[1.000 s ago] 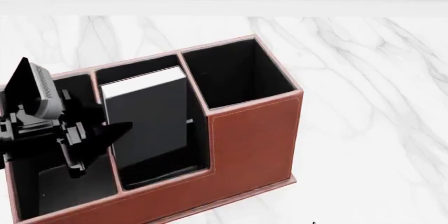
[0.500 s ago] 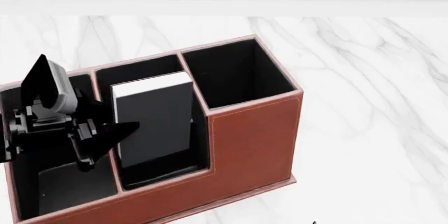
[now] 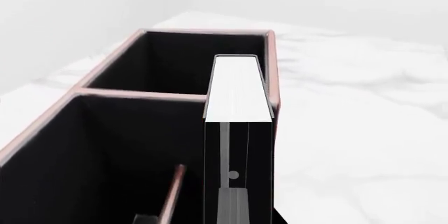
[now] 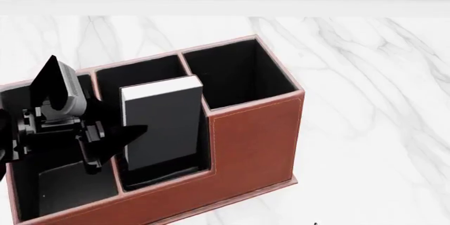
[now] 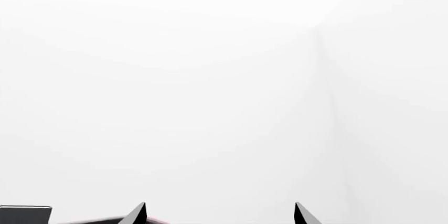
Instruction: Pick up the book and place it in the back compartment of the caddy.
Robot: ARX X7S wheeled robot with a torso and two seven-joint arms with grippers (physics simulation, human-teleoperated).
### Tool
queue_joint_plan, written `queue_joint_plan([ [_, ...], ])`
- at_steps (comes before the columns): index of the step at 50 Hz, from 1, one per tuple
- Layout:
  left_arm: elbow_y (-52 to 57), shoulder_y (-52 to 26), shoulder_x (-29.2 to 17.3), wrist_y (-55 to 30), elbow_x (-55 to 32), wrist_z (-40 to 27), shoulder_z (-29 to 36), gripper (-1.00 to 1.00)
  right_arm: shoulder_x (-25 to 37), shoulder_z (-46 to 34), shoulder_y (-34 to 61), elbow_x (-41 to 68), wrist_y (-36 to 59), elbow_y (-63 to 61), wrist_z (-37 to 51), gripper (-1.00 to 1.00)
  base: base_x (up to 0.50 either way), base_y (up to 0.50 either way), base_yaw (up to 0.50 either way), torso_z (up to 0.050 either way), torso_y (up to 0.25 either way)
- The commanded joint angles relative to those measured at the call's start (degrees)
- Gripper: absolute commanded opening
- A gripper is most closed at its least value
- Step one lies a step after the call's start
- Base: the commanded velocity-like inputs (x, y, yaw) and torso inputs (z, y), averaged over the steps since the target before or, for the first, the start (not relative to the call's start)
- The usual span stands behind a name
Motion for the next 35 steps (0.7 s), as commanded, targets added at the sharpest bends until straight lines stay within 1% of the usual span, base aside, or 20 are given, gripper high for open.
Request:
queue_joint_plan([
  [1, 0.0, 0.3, 1.2, -1.1, 9.4, 1.0, -17.9, -1.00, 0.1, -0.1, 0.0, 0.1, 0.1, -0.1, 0.1, 1.00, 0.00, 0.00, 0.00, 0.000, 0.000],
  [8, 0.0, 1.0, 1.7, -1.9, 16.3, 1.2, -25.5, -1.00, 0.1, -0.2, 0.0, 0.1, 0.1, -0.1, 0.1, 1.00, 0.00, 0.00, 0.00, 0.000, 0.001],
  [14, 0.0, 1.2, 1.9, -2.4, 21.0, 0.4, -30.1, -1.00, 0.2, -0.2, 0.0, 0.1, 0.2, -0.2, 0.1, 1.00, 0.00, 0.00, 0.00, 0.000, 0.000],
  [18, 0.0, 1.4, 2.0, -2.6, 23.6, -1.7, -32.3, -1.00, 0.2, -0.3, 0.0, 0.1, 0.2, -0.3, 0.2, 1.00, 0.00, 0.00, 0.00, 0.000, 0.002],
  [27, 0.0, 1.5, 2.6, -3.1, 27.5, -3.6, -34.5, -1.00, 0.4, -0.3, 0.1, 0.4, 0.1, -0.3, 0.2, 1.00, 0.00, 0.00, 0.00, 0.001, 0.001],
  [35, 0.0, 1.4, 3.0, -3.9, 28.9, -4.0, -35.4, -1.00, 0.7, -0.3, 0.0, 0.7, 0.1, -0.5, 0.3, 1.00, 0.00, 0.00, 0.00, 0.000, 0.001],
])
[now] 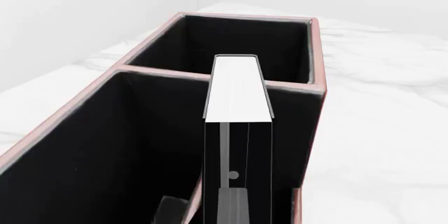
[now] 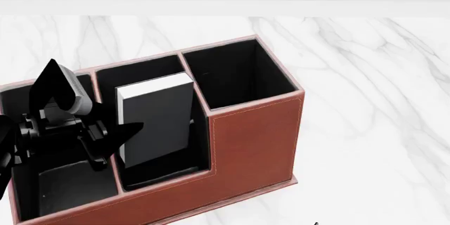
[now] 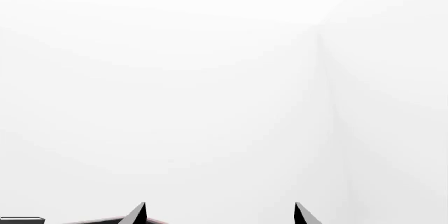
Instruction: Pick up the book and place it in the back compartment of the caddy.
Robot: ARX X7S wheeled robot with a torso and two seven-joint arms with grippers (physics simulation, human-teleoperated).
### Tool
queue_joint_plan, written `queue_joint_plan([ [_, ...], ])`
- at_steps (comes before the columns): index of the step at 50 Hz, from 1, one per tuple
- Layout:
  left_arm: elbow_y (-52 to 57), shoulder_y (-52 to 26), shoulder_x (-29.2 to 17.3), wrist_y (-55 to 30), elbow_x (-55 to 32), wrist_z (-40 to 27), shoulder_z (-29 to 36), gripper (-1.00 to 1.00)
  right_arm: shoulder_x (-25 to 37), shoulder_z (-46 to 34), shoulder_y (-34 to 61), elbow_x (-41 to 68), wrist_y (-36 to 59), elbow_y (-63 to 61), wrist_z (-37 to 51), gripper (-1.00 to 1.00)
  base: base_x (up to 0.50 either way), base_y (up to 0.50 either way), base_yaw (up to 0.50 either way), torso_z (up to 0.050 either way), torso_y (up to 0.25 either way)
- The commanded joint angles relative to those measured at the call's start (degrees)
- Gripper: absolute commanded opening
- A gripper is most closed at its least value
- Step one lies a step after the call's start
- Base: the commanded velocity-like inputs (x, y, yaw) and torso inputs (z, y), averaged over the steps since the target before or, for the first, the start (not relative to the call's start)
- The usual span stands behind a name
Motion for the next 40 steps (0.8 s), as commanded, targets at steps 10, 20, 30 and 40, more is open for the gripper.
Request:
queue_joint_plan([
  [10, 0.0, -0.3, 1.6, -0.5, 1.9, -1.0, -8.9, 1.00, 0.3, -0.8, 0.7, 1.3, -0.2, 0.7, -0.5, 1.00, 0.00, 0.00, 0.00, 0.000, 0.001],
  [20, 0.0, 0.2, 1.8, 1.8, 2.2, -1.6, -9.7, 1.00, 0.3, -1.0, 0.8, 1.0, -0.1, 0.7, -0.5, 1.00, 0.00, 0.00, 0.00, 0.000, 0.000],
  [30, 0.0, 0.8, 2.0, 3.3, 2.5, -1.5, -9.6, 1.00, 0.1, -1.1, 0.9, 0.7, 0.1, 1.0, -0.3, 1.00, 0.00, 0.00, 0.00, 0.000, 0.000],
  [40, 4.4, 2.4, 1.2, 1.1, 3.0, -1.6, -8.9, 1.00, 0.1, -0.7, 0.9, 0.1, 0.7, 0.8, 0.2, 1.00, 0.00, 0.00, 0.00, 0.000, 0.000],
])
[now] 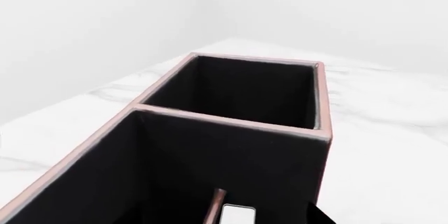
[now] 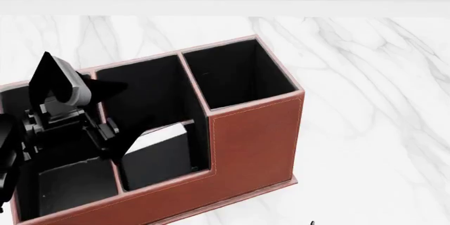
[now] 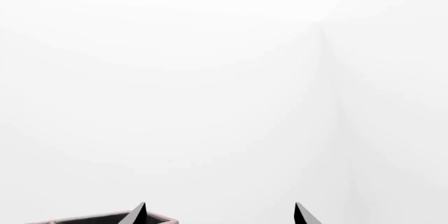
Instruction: Pick up the book and place it in the back compartment of the caddy.
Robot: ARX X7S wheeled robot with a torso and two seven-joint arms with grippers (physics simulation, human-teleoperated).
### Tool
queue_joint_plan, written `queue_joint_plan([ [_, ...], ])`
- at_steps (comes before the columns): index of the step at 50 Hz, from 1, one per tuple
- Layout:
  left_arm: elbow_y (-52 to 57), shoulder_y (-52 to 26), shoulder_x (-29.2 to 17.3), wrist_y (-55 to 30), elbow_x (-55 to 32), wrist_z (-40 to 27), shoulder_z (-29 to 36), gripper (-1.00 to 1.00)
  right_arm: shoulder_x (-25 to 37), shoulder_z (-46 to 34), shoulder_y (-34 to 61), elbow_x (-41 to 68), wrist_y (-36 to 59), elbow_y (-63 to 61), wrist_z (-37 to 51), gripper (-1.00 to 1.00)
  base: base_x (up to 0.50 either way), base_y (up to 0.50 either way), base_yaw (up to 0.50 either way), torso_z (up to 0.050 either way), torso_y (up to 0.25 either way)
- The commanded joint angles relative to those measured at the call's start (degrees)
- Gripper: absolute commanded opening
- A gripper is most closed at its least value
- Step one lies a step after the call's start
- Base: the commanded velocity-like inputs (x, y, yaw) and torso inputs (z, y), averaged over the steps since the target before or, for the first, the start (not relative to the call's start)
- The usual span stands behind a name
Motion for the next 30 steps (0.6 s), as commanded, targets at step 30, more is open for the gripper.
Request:
queue_joint_plan([
  [30, 100.0, 40.7, -6.9, -48.6, -0.8, -5.2, -4.0, 1.00, -0.5, 0.7, 7.9, 2.3, 12.9, -3.1, -3.7, 1.00, 0.00, 0.00, 0.00, 0.000, 0.000],
])
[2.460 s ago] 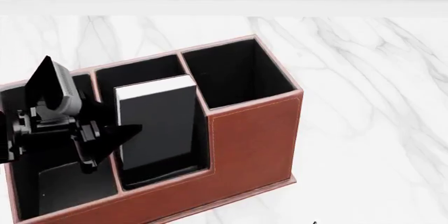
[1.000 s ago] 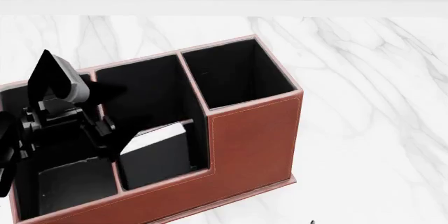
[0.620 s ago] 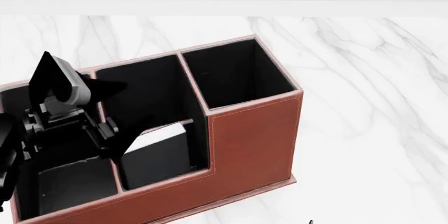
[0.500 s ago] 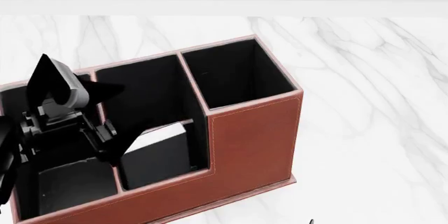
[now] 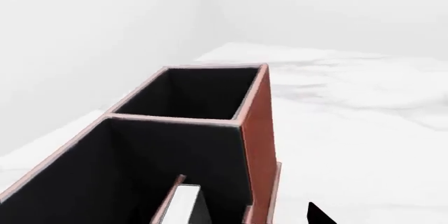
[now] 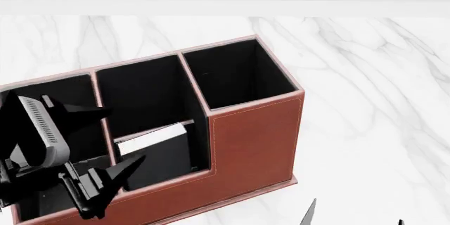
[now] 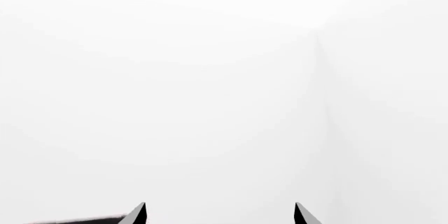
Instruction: Pick up the book and place it in the back compartment of the caddy.
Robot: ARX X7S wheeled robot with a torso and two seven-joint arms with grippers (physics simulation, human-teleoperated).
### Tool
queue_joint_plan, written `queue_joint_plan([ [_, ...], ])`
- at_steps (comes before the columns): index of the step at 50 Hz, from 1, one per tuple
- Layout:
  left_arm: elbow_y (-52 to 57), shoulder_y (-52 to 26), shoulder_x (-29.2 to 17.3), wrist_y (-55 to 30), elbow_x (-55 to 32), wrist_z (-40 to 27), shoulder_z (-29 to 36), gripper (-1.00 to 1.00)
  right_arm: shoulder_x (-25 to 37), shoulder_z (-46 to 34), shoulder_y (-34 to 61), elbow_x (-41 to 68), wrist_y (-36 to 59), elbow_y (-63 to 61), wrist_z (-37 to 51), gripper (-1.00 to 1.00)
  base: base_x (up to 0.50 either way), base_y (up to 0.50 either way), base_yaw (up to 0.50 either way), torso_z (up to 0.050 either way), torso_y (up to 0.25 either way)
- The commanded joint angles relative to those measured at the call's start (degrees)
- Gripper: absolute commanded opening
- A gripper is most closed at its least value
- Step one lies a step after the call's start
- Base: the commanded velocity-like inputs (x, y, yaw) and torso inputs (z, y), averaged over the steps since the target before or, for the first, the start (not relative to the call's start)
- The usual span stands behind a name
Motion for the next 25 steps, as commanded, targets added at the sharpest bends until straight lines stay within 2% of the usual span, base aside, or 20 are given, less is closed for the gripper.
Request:
queue_joint_plan([
  [1, 22.4, 8.5, -1.8, -9.2, 0.3, -1.2, -0.5, 1.00, -0.3, -0.2, 5.3, 3.7, 5.8, -0.8, -3.4, 1.00, 0.00, 0.00, 0.00, 0.000, 0.000],
  [13, 33.3, 10.6, -2.5, -13.3, -0.6, -1.1, -0.7, 1.00, 0.4, 1.0, 6.6, 1.2, 14.5, -12.5, -4.0, 1.00, 0.00, 0.00, 0.00, 0.000, 0.000],
  [25, 47.5, 9.2, -4.1, -22.7, 0.0, -2.3, -0.5, 1.00, 1.2, 2.3, 6.6, -1.0, 19.4, -21.0, -4.2, 1.00, 0.00, 0.00, 0.00, 0.000, 0.000],
])
